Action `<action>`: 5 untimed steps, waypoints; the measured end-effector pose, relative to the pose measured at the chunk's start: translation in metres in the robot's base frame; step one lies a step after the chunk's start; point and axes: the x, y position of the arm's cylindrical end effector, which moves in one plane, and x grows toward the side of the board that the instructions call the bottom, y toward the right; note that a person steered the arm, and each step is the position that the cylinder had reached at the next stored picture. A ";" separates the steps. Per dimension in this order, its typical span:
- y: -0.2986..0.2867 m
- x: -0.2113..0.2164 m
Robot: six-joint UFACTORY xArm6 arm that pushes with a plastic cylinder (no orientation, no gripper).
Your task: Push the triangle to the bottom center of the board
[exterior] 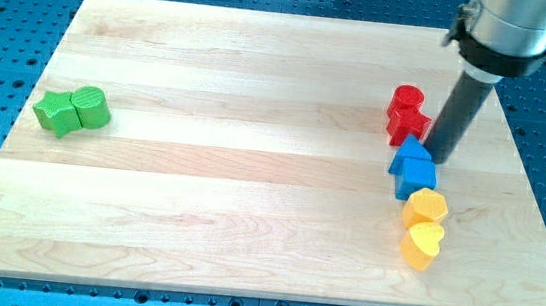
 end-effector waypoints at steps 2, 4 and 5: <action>-0.114 0.051; -0.066 0.038; -0.074 0.076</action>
